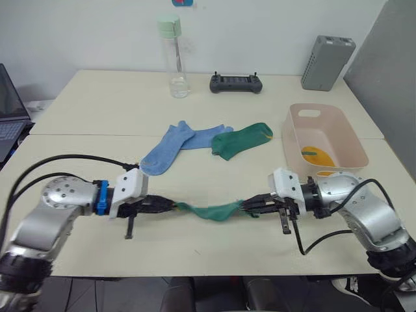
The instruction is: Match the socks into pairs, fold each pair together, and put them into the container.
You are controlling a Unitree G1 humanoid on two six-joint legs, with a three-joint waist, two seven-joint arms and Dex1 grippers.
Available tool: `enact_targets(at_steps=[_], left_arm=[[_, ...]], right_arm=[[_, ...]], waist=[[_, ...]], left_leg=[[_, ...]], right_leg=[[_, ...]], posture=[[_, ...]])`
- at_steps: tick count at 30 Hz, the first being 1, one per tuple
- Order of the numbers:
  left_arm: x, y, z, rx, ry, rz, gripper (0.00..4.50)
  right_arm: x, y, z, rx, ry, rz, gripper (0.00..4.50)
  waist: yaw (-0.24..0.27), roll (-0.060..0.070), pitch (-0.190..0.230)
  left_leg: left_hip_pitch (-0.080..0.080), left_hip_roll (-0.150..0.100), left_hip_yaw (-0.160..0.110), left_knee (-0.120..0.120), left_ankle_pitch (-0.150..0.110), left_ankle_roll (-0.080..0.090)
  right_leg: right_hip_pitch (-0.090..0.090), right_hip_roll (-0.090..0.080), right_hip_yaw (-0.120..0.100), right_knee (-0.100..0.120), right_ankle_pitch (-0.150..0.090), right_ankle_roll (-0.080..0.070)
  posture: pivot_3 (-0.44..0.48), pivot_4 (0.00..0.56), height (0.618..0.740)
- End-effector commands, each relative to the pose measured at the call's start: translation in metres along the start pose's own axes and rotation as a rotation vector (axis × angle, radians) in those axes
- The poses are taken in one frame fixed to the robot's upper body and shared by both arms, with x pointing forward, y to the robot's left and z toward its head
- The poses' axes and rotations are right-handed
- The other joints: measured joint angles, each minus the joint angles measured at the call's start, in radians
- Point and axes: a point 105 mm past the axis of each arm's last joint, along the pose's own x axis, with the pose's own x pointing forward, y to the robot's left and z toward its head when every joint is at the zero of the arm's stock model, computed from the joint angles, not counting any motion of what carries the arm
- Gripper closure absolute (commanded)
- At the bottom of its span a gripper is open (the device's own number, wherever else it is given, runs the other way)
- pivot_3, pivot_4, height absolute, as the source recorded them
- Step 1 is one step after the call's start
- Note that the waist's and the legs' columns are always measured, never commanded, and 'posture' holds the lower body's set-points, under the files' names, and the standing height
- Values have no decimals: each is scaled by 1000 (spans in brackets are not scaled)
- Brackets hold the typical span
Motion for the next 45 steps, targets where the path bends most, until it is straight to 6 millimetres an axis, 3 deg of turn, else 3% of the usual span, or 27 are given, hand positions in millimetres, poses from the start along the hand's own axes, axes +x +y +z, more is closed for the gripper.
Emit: enact_targets(at_steps=[1, 4, 9, 12, 15, 23, 29, 34, 45], left_arm=[[-3, -28, 18, -111, -43, -112, 4462], [-1, -42, 10, -210, -26, -146, 4462], [10, -32, -15, -194, 28, -82, 4462], [12, -7, -24, -170, 36, 20, 4462], [13, 6, -32, -153, 61, 44, 4462], [22, 49, -36, -33, 96, 119, 4462], [29, 59, -38, 1, 115, 117, 4462], [31, 61, -44, 17, 138, 111, 4462], [37, 76, -40, 68, 124, 167, 4462]], right_arm=[[-4, 30, 17, 186, -68, 123, 4500], [-5, 58, 13, 370, -62, 261, 4500], [4, 45, 0, 425, -59, 182, 4500], [4, 18, -13, 405, -22, 72, 4500], [3, 1, -23, 377, 16, 25, 4500], [6, -42, -41, 252, 97, -22, 4500], [12, -66, -42, 175, 115, -66, 4500], [16, -75, -49, 150, 132, -77, 4500], [13, -68, -52, 150, 144, -56, 4500]], waist=[[0, 0, 0], [3, 0, 0], [1, 0, 0], [1, 0, 0], [1, -1, 0], [3, -1, 0], [1, 0, 0], [2, 0, 0], [3, 0, 0]], left_leg=[[0, 1, 0, 0, 0, 0], [0, 1, 0, 0, 0, 0], [1, 2, 1, 0, 0, 0], [1, 3, 2, 1, 0, 0], [1, 3, 4, 1, 0, 0], [-4, 3, 8, -3, 0, 0], [-4, 4, 7, -7, 0, 0], [-4, 4, 7, -7, 0, 0], [-3, 3, 6, -2, 0, 0]], right_leg=[[0, 0, 0, 0, -1, -1], [0, 0, 0, -1, -1, -3], [-1, 0, -1, -1, -2, -3], [-4, 0, 0, -5, -2, -3], [-5, 0, 1, -9, -1, -3], [-6, 1, 2, -8, 5, 6], [-7, 2, 1, -8, 7, 0], [-6, 2, 1, -8, 7, 0], [-3, 2, 1, -7, 8, 3]], posture=[[0, 150, 740], [0, 150, 740], [0, 150, 740], [0, 150, 740], [0, 150, 740], [0, 150, 740], [0, 150, 740], [0, 150, 740], [0, 150, 740]])
